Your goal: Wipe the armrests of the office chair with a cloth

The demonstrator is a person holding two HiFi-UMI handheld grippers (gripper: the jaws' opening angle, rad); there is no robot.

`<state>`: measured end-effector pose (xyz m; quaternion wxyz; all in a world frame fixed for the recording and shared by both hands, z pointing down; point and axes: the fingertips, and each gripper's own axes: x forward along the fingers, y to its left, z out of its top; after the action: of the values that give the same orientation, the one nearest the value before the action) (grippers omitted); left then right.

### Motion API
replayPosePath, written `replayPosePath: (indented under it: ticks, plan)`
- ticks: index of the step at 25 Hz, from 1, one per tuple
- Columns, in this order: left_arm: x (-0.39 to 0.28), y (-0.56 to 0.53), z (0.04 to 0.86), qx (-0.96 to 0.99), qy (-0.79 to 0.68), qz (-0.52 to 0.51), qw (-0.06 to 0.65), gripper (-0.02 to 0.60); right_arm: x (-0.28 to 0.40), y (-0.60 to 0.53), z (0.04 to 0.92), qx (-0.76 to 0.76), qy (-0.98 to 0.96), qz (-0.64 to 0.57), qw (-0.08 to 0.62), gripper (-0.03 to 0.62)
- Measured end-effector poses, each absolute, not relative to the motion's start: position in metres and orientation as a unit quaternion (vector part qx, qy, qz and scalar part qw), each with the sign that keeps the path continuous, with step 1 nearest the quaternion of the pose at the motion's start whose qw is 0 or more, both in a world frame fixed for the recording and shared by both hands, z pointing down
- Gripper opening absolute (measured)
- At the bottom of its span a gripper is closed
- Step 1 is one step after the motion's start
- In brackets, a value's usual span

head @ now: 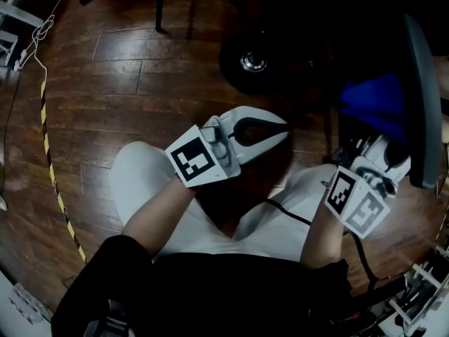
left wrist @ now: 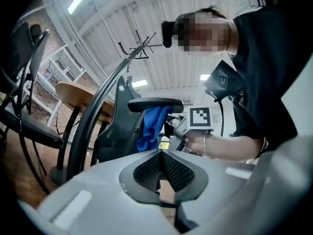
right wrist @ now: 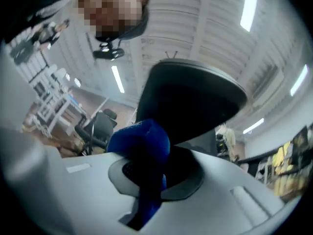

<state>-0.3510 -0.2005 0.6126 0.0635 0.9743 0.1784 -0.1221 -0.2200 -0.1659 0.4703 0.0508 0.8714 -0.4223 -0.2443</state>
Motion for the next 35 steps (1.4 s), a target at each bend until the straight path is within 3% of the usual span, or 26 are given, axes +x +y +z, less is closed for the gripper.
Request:
replayPosePath:
  ticks: [3, 11, 17, 27, 31, 35]
  plan:
    - [-0.349, -0.199, 0.611, 0.973, 0.184, -0.121, 0.068, 0.006, -0.252, -0.184, 0.472, 0.841, -0.42, -0.29, 0.179, 0.032]
    - [-0.346, -0.212, 0.612, 0.97, 0.18, -0.13, 0.099, 0.006, -0.239, -0.199, 0.473, 0.849, -0.341, -0.324, 0.242, 0.034]
    - [-0.354, -0.222, 0.615, 0.976, 0.161, -0.124, 0.078, 0.006, -0.229, -0.226, 0.549, 0.806, -0.347, -0.255, 0.406, 0.034]
    - [-0.359, -0.247, 0.609, 0.978, 0.133, -0.14, 0.073, 0.006, -0.21, -0.268, 0.676, 0.732, -0.382, -0.1, 0.555, 0.035]
    - [-0.358, -0.258, 0.599, 0.976, 0.12, -0.157, 0.088, 0.006, -0.206, -0.268, 0.686, 0.722, -0.389, -0.077, 0.567, 0.04]
    - [-0.36, -0.267, 0.597, 0.974, 0.112, -0.166, 0.109, 0.006, -0.216, -0.253, 0.62, 0.773, -0.354, -0.151, 0.504, 0.04]
